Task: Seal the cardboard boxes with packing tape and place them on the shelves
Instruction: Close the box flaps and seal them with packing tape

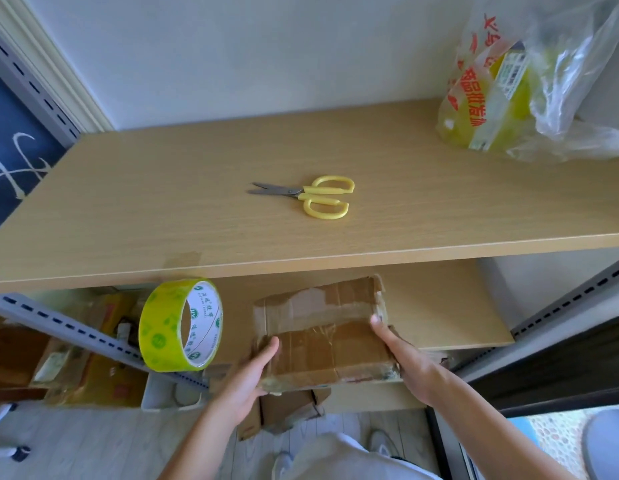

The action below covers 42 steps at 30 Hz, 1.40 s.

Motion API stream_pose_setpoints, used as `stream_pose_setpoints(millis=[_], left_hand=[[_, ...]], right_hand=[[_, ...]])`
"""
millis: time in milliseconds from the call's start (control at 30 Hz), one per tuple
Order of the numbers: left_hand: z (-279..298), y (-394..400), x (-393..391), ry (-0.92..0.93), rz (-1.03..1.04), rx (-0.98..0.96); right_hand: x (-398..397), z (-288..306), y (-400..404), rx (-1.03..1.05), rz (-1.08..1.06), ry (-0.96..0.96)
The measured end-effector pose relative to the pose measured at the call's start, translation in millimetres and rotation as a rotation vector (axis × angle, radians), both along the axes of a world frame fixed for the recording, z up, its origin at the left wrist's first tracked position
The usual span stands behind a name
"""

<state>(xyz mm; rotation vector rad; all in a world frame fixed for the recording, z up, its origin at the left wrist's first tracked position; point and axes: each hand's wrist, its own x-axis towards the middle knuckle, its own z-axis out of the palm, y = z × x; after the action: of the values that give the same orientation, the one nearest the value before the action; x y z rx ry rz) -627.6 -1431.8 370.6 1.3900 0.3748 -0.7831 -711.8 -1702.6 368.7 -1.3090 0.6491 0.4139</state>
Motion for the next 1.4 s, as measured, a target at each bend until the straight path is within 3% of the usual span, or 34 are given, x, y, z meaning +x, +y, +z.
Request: stream_pose_setpoints(millis=[233, 433, 600, 733, 833, 1100, 1267, 1400], left_hand=[[4, -16, -14, -0.181, 0.038, 0.065], [6, -10, -16, -0.186, 0.020, 0.098], [13, 4, -9, -0.093, -0.054, -0.012], [23, 1, -13, -0.103, -0.128, 0.060], [23, -2, -20, -0.145, -0.131, 0.071], [42, -5, -12, -0.230, -0.289, 0.073], [42, -11, -21, -0.269, -0.191, 0.071], [39, -15, -18, -0.127, -0.113, 0.028]], right_hand=[[-6, -6, -13, 0.013, -0.044, -0.081], [-5, -3, -11, 0.046, -0.106, -0.192], [-7, -8, -19, 0.088, -0.032, -0.266], [0, 3, -33, 0.112, 0.114, -0.202], [6, 9, -45, -0.016, 0.209, -0.137], [4, 9, -61, 0.015, 0.190, -0.173], [2, 7, -58, 0.063, 0.150, -0.187], [10, 15, -51, 0.124, 0.075, -0.143]])
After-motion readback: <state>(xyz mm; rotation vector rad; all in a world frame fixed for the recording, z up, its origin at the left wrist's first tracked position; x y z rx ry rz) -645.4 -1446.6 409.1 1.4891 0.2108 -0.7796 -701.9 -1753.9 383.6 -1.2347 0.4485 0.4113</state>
